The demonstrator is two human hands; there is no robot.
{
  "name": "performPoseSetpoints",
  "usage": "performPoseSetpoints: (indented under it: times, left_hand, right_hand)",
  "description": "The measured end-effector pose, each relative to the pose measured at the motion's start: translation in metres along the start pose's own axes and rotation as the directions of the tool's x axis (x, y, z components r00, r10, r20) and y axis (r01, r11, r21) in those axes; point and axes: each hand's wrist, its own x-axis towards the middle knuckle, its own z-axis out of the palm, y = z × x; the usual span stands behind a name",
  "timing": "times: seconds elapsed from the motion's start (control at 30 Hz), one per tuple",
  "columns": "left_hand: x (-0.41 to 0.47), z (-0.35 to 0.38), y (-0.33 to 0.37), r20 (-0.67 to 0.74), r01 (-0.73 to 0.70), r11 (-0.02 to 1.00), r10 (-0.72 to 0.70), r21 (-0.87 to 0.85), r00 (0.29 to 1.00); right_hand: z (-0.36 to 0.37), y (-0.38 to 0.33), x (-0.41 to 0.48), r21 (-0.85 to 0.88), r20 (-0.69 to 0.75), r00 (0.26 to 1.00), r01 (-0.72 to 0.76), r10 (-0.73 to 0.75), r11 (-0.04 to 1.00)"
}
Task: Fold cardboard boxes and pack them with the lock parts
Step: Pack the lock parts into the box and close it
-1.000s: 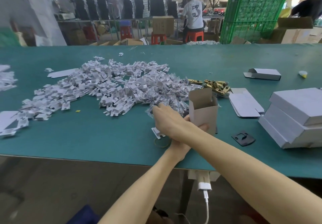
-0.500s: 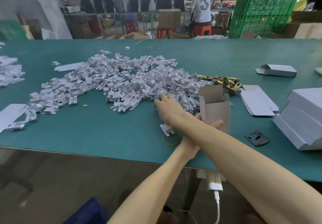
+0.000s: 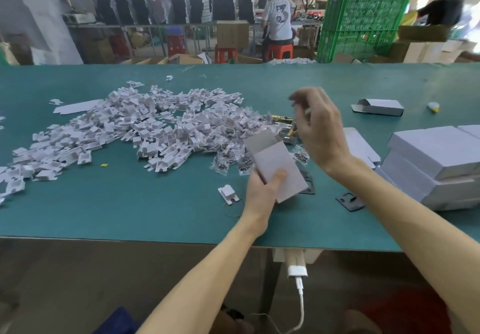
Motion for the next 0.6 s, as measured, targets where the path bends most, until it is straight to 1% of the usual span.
performPoseSetpoints:
  times: [0.03,0.07,0.1,0.13,0.17,0.2,0.23,0.27,0.3,0.4,0.5,0.6]
  left_hand:
    - [0.002,-0.002,-0.003,-0.015,-0.008,1.0,0.008,0.0,1.0]
    - [0.003,-0.002,-0.002,-0.033,-0.006,1.0,0.006,0.003,0.999]
    - [0.004,-0.002,-0.003,-0.052,-0.01,1.0,0.01,0.0,0.999]
    - [0.006,-0.002,-0.004,-0.075,-0.015,1.0,0.015,-0.003,0.997]
    - [0.007,-0.003,-0.005,-0.089,-0.014,1.0,0.014,-0.007,0.996]
    - [0.007,-0.003,-0.005,-0.102,-0.014,1.0,0.013,-0.009,0.995]
    - [0.007,-0.003,-0.005,-0.11,-0.015,1.0,0.014,-0.007,0.994]
    - [0.008,-0.003,-0.005,-0.114,-0.015,1.0,0.015,-0.002,0.993]
    - [0.008,-0.003,-0.005,-0.116,-0.015,1.0,0.016,0.01,0.993]
    - [0.008,-0.003,-0.006,-0.114,-0.026,0.999,0.03,0.037,0.993]
    - [0.007,-0.002,-0.006,-0.107,-0.027,0.999,0.031,0.044,0.994]
    - [0.006,-0.002,-0.005,-0.092,-0.036,0.998,0.04,0.044,0.995]
  right_hand:
    - [-0.007,0.016,-0.003,-0.047,0.069,0.991,-0.115,0.118,0.992]
    - [-0.012,0.031,-0.008,-0.14,0.21,0.95,-0.205,0.232,0.969]
    - [-0.014,0.043,-0.017,-0.251,0.375,0.867,-0.244,0.326,0.937]
    - [-0.015,0.054,-0.027,-0.336,0.518,0.76,-0.241,0.393,0.91]
    - [-0.015,0.06,-0.038,-0.384,0.613,0.662,-0.227,0.431,0.895]
    - [-0.014,0.063,-0.047,-0.403,0.663,0.6,-0.218,0.448,0.889]
    - [-0.012,0.064,-0.055,-0.405,0.687,0.569,-0.216,0.452,0.888]
    - [-0.01,0.065,-0.06,-0.402,0.692,0.561,-0.224,0.455,0.888]
    - [-0.006,0.065,-0.063,-0.403,0.681,0.57,-0.233,0.461,0.885]
    - [0.004,0.064,-0.064,-0.432,0.632,0.616,-0.226,0.471,0.873]
    - [0.01,0.065,-0.064,-0.334,0.629,0.663,-0.24,0.405,0.911]
    - [0.012,0.065,-0.065,-0.314,0.638,0.668,-0.23,0.384,0.921]
